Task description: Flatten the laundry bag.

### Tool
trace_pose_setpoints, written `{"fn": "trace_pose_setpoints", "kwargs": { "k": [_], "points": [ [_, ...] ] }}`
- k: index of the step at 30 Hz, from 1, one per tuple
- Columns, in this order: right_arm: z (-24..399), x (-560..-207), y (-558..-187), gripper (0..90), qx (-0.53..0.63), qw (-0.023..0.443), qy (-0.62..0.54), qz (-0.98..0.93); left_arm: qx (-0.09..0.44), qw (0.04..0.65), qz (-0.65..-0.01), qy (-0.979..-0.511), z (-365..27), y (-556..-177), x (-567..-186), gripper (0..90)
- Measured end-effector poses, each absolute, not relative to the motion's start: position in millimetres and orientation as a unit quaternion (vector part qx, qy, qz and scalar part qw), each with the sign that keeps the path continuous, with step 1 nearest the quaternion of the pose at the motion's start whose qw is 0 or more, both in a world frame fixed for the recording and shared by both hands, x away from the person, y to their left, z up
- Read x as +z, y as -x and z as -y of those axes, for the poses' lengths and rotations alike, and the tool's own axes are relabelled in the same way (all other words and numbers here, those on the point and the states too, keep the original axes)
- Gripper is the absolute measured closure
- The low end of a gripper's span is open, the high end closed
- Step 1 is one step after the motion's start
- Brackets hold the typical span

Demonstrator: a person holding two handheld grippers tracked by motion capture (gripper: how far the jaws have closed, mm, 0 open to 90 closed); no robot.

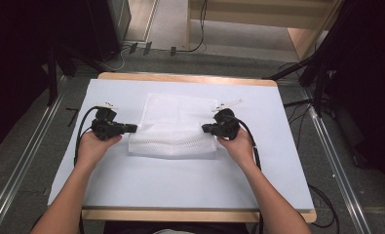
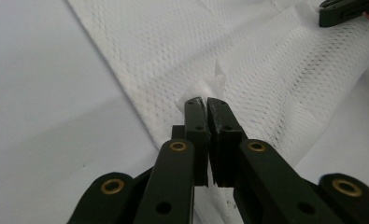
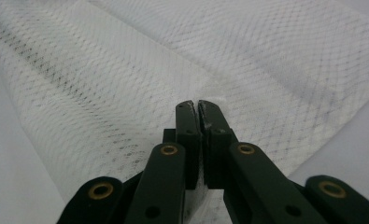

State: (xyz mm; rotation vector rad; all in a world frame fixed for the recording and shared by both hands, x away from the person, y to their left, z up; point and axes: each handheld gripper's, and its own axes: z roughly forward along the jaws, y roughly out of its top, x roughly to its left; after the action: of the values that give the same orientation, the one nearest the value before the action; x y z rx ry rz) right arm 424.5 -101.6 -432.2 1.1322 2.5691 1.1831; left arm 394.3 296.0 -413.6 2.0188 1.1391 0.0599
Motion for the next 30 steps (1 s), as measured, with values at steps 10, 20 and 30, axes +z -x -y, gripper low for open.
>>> {"fn": "trace_pose_setpoints", "kwargs": {
  "k": [10,20,30],
  "points": [
    [109,-420,-401,88.7,0.415,0.041,-0.356,-0.836,0.020,0.424,-0.439,-0.792,-299,-379,-407,87.1],
    [112,-423,-369,87.3,0.427,0.028,-0.333,-0.840,0.014,0.418,-0.431,-0.800,-302,-355,-406,86.4],
    [115,-424,-343,87.2,0.423,0.016,-0.323,-0.846,-0.006,0.411,-0.428,-0.805,-304,-326,-413,88.0]
  ]
}}
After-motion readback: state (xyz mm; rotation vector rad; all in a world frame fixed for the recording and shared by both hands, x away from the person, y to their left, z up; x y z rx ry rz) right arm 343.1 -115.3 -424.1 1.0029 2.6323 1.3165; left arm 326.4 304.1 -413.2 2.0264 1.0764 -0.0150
